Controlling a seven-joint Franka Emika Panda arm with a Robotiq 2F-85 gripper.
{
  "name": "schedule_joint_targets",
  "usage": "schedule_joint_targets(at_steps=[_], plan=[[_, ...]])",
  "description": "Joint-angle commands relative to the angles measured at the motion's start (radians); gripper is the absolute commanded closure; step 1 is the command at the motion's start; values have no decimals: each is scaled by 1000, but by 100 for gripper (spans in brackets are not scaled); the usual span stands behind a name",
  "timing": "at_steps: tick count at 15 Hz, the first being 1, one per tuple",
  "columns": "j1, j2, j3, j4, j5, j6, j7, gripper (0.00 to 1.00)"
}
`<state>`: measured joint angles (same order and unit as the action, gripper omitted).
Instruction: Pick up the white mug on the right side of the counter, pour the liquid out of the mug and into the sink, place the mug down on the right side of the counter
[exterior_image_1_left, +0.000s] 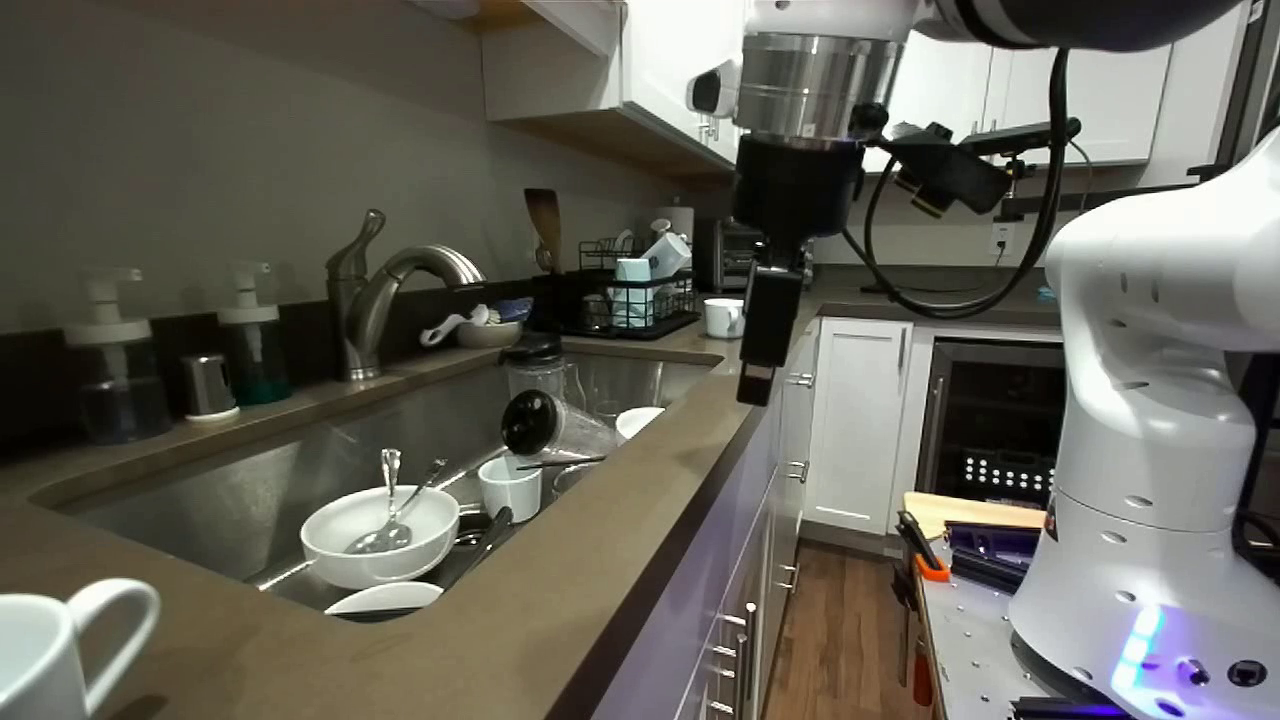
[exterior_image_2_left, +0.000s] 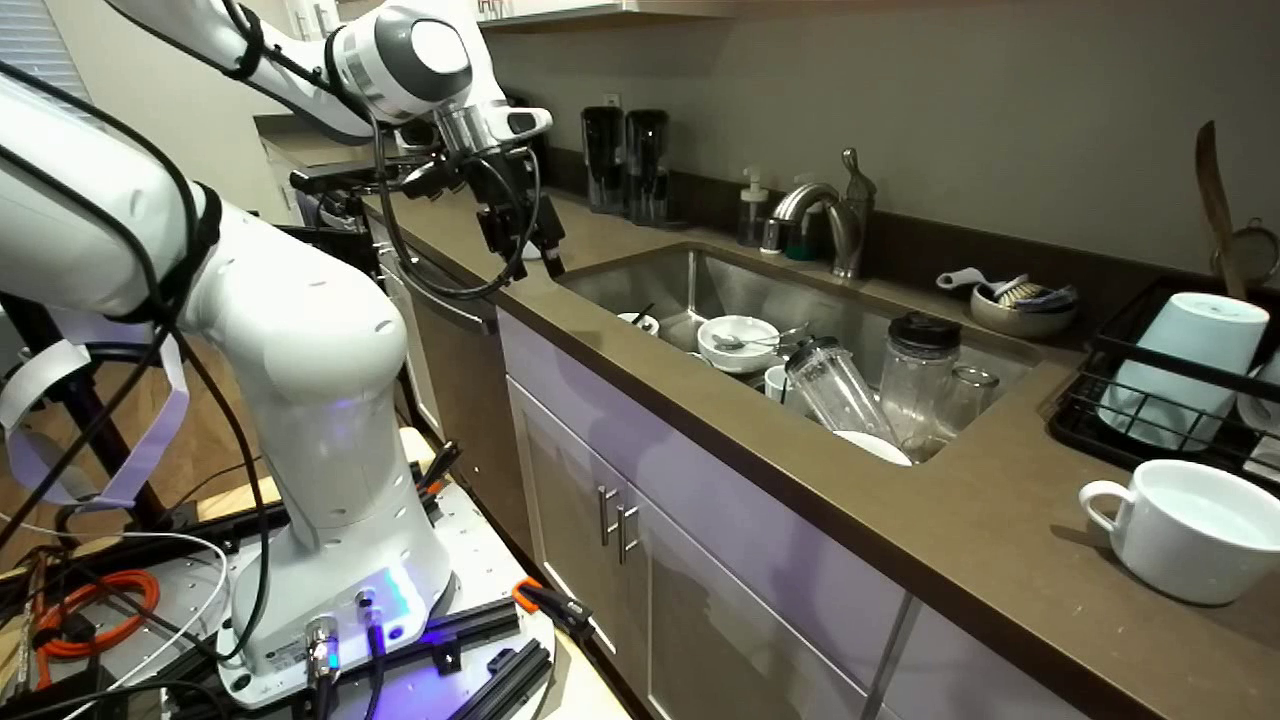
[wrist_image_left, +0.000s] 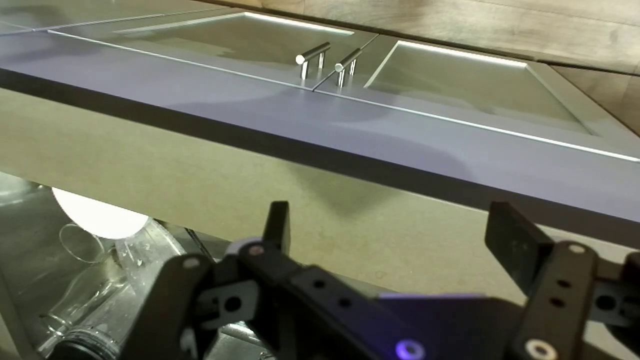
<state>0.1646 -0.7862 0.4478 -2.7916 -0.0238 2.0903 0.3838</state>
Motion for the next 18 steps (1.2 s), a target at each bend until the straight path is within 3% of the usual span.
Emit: schedule_joint_targets(at_steps=[1, 5, 11, 18], plan=[[17, 6, -17, 2, -16, -2, 13, 0], [-28, 40, -10, 30, -28, 15, 66, 0], [-172, 122, -2, 100, -83, 29, 238, 0], [-292, 245, -46, 197, -172, 5, 474, 0]])
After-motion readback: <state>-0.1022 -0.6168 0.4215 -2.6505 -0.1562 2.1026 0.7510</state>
